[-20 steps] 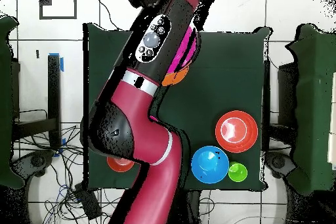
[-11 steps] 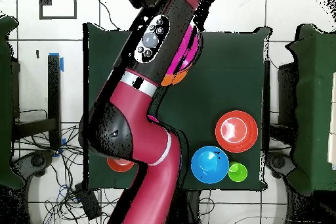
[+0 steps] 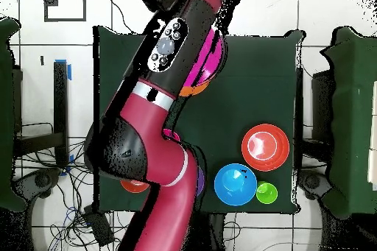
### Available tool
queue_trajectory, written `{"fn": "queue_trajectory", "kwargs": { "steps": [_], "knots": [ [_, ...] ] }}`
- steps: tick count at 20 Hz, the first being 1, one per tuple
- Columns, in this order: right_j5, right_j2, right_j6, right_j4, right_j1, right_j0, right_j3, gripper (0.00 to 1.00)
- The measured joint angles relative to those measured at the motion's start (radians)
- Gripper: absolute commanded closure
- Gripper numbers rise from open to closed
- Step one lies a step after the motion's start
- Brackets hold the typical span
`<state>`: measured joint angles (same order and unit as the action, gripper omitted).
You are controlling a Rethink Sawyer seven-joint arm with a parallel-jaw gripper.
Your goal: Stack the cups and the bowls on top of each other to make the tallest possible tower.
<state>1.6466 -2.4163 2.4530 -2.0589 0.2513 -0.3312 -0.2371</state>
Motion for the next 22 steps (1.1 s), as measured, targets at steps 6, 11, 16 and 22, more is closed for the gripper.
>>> {"fn": "queue_trajectory", "kwargs": {
  "steps": [6, 11, 16, 22],
  "knots": [
    [0.000, 0.048, 0.000, 0.047, 0.013, 0.020, -0.013, 1.00],
    [0.000, 0.082, 0.000, 0.080, 0.017, 0.034, -0.020, 1.00],
    [0.000, 0.125, 0.000, 0.125, 0.021, 0.046, -0.029, 1.00],
    [0.000, 0.157, 0.000, 0.166, 0.026, 0.050, -0.039, 1.00]
  ]
}}
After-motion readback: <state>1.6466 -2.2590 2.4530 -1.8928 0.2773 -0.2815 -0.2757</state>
